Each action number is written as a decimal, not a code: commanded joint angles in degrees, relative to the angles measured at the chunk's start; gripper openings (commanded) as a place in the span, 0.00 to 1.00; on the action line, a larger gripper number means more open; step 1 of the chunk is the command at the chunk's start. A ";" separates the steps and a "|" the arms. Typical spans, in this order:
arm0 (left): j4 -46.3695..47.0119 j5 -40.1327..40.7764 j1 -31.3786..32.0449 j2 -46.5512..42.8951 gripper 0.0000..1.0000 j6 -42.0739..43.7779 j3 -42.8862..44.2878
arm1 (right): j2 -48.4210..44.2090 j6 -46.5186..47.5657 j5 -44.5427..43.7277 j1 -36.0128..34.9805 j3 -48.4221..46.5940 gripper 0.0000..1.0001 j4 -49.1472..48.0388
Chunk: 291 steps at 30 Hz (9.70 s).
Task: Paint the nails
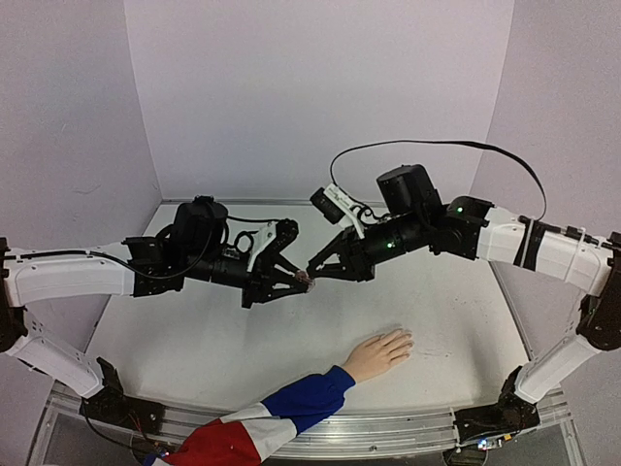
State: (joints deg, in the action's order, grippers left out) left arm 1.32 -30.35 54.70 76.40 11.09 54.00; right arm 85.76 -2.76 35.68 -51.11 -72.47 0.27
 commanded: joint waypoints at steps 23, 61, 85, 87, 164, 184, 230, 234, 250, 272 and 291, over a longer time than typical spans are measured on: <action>46.58 29.73 0.68 14.76 0.00 5.38 9.75 | 28.44 -40.59 -23.26 -5.91 -23.56 0.00 -1.72; 12.39 16.70 -6.90 -0.66 0.00 -20.56 -1.91 | -3.43 -15.03 -19.10 2.09 -6.27 0.87 1.81; 11.55 -22.82 -10.23 -2.84 0.00 -27.17 1.61 | 4.95 -9.30 21.48 6.73 -7.27 0.53 -18.07; 11.52 -22.72 -10.21 -2.90 0.00 -27.26 1.64 | 5.37 -9.84 22.78 6.60 -7.26 0.51 -19.10; 43.08 44.83 -1.70 13.84 0.00 -6.73 1.77 | 19.72 -32.58 -57.10 -11.81 -19.43 0.21 -7.65; 12.83 -0.34 -10.89 -4.28 0.00 -21.67 -2.74 | -2.50 -14.52 -7.40 1.67 -2.00 0.82 -13.75; 13.18 -18.38 -11.03 -0.80 0.00 -27.39 5.11 | 7.96 -21.08 21.99 2.45 0.67 0.00 -41.08; 13.33 -4.36 -11.02 -1.29 0.00 -24.77 5.38 | 9.58 -22.26 14.92 2.19 2.60 0.00 -40.93; 31.93 29.78 -10.80 16.45 0.00 -17.92 11.98 | 17.57 -43.78 -62.94 -13.19 -6.44 0.00 -15.20; 19.01 22.28 -7.70 5.35 0.00 -20.63 0.58 | 3.42 -30.13 -45.10 -6.01 -5.40 0.77 -11.92; 14.61 -36.05 -11.63 2.10 0.00 -29.91 5.46 | 5.28 -19.26 21.37 3.49 -2.70 0.62 -31.66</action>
State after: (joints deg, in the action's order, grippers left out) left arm 14.33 -56.51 43.05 78.56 -16.71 55.57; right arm 88.51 -19.09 44.66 -47.66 -72.79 -21.85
